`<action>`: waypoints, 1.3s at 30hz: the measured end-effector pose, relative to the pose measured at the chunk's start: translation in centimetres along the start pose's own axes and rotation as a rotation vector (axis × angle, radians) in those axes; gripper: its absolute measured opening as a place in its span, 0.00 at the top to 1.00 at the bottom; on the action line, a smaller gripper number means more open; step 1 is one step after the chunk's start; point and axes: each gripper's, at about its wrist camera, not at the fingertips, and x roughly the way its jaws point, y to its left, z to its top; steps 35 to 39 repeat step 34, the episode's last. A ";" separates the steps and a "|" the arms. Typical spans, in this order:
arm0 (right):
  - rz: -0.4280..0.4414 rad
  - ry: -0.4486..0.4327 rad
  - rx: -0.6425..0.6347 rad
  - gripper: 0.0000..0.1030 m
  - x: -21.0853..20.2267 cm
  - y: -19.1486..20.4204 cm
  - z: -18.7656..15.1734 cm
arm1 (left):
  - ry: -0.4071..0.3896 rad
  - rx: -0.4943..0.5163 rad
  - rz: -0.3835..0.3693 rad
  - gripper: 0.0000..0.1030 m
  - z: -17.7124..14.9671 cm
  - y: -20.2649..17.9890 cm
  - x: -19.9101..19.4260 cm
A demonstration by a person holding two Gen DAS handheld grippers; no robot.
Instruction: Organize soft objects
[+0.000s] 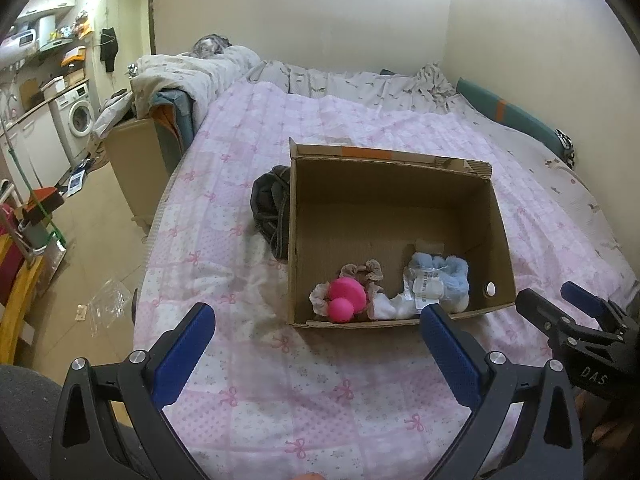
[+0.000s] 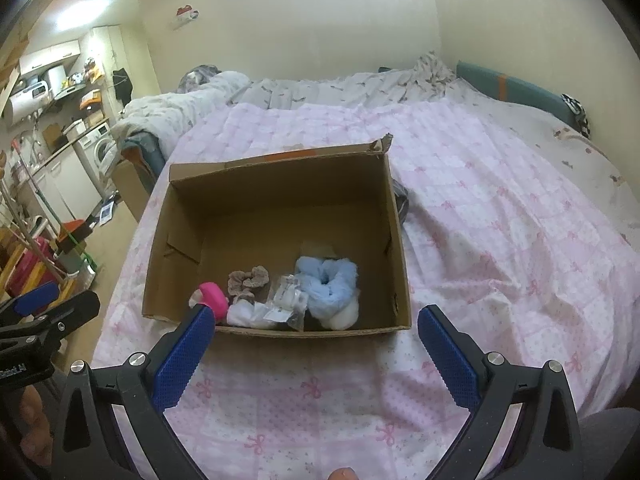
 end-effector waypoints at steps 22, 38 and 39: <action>-0.001 0.002 0.001 0.00 0.0 0.0 0.0 | 0.012 -0.014 0.008 0.01 0.0 0.4 0.3; -0.004 0.007 -0.004 0.00 0.1 0.0 -0.1 | 0.015 -0.018 0.006 0.01 -0.5 0.8 0.5; -0.004 0.007 -0.004 0.00 0.1 0.0 -0.1 | 0.015 -0.018 0.006 0.01 -0.5 0.8 0.5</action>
